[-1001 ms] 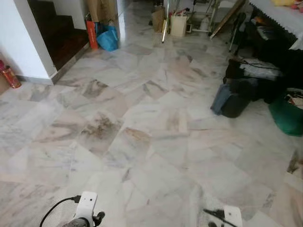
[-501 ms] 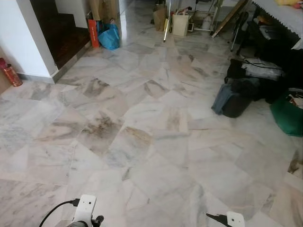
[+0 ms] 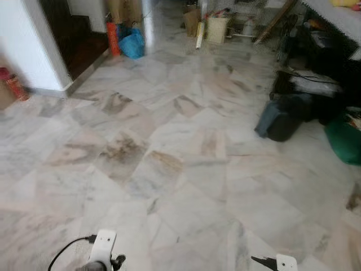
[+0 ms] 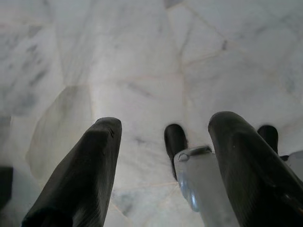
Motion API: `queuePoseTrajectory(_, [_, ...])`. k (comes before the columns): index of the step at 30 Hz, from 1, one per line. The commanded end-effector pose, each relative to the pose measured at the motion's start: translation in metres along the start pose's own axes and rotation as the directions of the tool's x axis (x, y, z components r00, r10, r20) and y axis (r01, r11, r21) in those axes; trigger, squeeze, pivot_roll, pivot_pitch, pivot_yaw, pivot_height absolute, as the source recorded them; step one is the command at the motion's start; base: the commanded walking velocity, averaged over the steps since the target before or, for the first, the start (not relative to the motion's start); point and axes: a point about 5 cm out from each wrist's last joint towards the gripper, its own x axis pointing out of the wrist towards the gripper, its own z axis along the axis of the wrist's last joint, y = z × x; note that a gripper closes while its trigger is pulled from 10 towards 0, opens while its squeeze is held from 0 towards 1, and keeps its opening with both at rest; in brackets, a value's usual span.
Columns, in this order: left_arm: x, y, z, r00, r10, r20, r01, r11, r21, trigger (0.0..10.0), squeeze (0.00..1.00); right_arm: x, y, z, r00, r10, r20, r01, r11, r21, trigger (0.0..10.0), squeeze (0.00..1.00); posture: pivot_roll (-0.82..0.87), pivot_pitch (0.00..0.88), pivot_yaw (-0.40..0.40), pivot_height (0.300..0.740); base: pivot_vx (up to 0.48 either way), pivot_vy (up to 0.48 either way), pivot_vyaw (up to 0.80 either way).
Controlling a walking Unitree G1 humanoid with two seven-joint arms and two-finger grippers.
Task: Move the pillow to the sofa from floor
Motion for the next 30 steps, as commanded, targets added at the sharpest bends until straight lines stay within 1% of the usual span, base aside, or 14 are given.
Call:
queuePoseTrajectory(1, [-0.002,0.002,-0.008,1.0,0.004,-0.025,-0.004,1.0,-0.013,10.0,0.0,0.0,0.001,-0.001,1.0,0.005,-0.006,-0.005,1.0,0.001,10.0,0.0,0.02,0.0,-0.029,0.74,0.0,0.0,0.8])
queuePoseTrajectory(8, [-0.002,0.003,-0.007,1.0,0.004,-0.022,-0.005,1.0,-0.011,10.0,0.0,-0.001,0.002,-0.005,1.0,0.017,-0.014,-0.017,1.0,-0.007,10.0,0.0,0.03,0.0,-0.03,0.74,0.0,0.0,0.8])
queuePoseTrajectory(16, [-0.002,0.003,-0.008,1.0,0.001,-0.023,-0.001,1.0,-0.007,10.0,0.0,-0.004,-0.007,-0.013,0.999,0.011,-0.032,-0.011,1.0,-0.014,10.0,0.0,0.03,0.0,-0.031,0.74,0.0,0.0,0.8])
queuePoseTrajectory(22, [-0.002,0.003,-0.008,1.0,0.002,-0.024,-0.002,1.0,-0.008,10.0,0.0,-0.005,-0.007,-0.014,0.999,0.012,-0.033,-0.013,1.0,-0.017,10.0,0.0,0.03,0.0,-0.031,0.74,0.0,0.0,0.8])
queuePoseTrajectory(24, [-0.002,0.003,-0.008,1.0,0.004,-0.023,-0.004,1.0,-0.01,10.0,0.0,-0.004,-0.003,-0.013,0.999,0.019,-0.031,-0.02,1.0,-0.021,10.0,0.0,0.03,0.0,-0.032,0.74,0.0,0.0,0.8])
queuePoseTrajectory(25, [-0.002,0.003,-0.008,1.0,0.004,-0.023,-0.005,1.0,-0.009,10.0,0.0,-0.002,0.003,-0.012,0.999,0.028,-0.028,-0.029,0.999,-0.025,10.0,0.0,0.03,0.0,-0.032,0.74,0.0,0.0,0.8])
queuePoseTrajectory(30, [-0.002,0.003,-0.008,1.0,0.005,-0.023,-0.005,1.0,-0.007,10.0,0.0,0.0,0.016,-0.01,0.999,0.044,-0.025,-0.045,0.999,-0.031,10.0,0.0,0.02,0.0,-0.03,0.74,0.0,0.0,0.8])
